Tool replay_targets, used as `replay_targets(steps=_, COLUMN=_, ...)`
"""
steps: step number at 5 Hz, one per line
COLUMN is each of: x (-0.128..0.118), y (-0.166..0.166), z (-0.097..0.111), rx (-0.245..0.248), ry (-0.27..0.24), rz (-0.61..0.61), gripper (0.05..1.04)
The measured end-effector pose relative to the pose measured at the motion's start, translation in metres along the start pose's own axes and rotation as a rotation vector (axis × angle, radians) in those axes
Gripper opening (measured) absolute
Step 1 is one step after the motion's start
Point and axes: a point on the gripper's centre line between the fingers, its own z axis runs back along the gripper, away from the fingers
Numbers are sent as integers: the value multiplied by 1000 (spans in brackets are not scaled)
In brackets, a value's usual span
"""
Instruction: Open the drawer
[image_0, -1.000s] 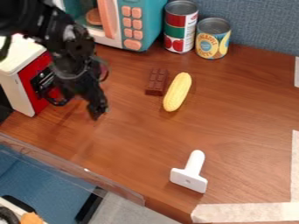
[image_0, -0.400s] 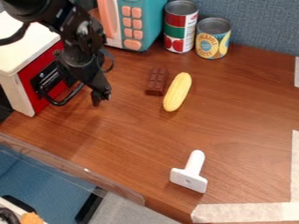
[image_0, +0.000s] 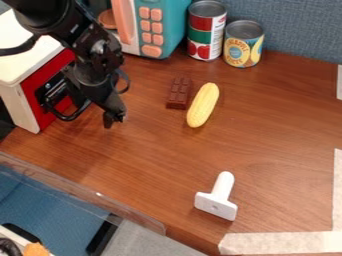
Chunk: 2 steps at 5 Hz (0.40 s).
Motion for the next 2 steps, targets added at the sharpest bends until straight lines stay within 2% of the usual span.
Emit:
replay_targets(steps=1, x=2, y=2, z=2, rx=-24, ry=13, rz=28, gripper=674)
replay_targets(steps=2, x=4, y=3, z=9, rx=-73, ry=36, rz=46, gripper=383)
